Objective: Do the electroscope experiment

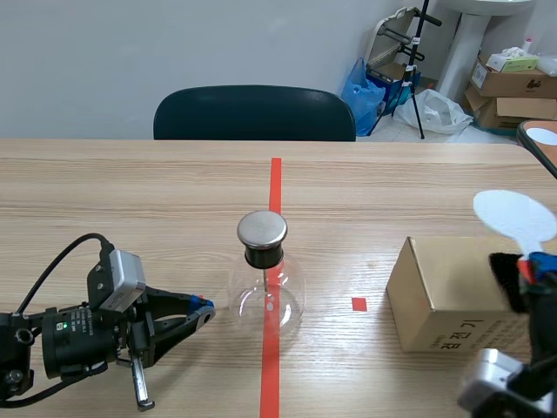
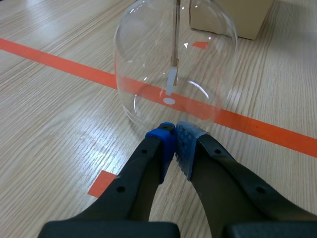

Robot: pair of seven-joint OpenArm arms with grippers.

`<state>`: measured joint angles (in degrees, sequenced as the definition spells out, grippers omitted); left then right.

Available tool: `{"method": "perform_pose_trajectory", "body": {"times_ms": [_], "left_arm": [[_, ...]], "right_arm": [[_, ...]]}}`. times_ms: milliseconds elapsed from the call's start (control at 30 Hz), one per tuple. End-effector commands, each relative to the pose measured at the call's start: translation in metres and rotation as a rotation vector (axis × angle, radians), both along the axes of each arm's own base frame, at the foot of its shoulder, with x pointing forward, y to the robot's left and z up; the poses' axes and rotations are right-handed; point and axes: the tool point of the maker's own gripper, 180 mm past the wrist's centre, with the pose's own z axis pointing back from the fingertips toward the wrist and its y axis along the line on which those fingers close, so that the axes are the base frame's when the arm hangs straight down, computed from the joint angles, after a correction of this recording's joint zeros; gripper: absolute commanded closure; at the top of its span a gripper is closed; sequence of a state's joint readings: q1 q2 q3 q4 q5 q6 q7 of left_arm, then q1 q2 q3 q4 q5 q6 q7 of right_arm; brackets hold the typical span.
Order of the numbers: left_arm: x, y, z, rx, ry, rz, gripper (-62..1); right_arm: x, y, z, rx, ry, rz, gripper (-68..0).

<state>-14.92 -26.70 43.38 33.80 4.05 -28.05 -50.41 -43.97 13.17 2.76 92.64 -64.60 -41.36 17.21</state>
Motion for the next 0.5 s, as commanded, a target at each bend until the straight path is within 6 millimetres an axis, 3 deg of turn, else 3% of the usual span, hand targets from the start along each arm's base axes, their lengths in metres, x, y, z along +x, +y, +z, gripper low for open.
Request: {"method": "perform_pose_trajectory", "body": {"times_ms": [0,167,267,467], "left_arm": [[0.006,-0.001,0.01,-0.028,-0.026,0.006,-4.0],[0.007,0.009,0.013,-0.039,-0.024,0.033,-4.0],[0.008,0.021,0.019,-0.068,-0.022,0.073,-4.0],[-0.008,0.045,0.018,-0.023,-0.005,0.059,-4.0]], "right_arm": [[0.003,-0.006,0.021,-0.002,-0.095,-0.008,-1.1],[-0.005,-0.021,0.026,-0.002,-0.116,-0.013,-1.1],[-0.013,-0.027,0.018,-0.008,-0.095,-0.016,-1.1],[-0.025,-0.033,-0.005,-0.003,-0.033,-0.016,-1.1]]}}
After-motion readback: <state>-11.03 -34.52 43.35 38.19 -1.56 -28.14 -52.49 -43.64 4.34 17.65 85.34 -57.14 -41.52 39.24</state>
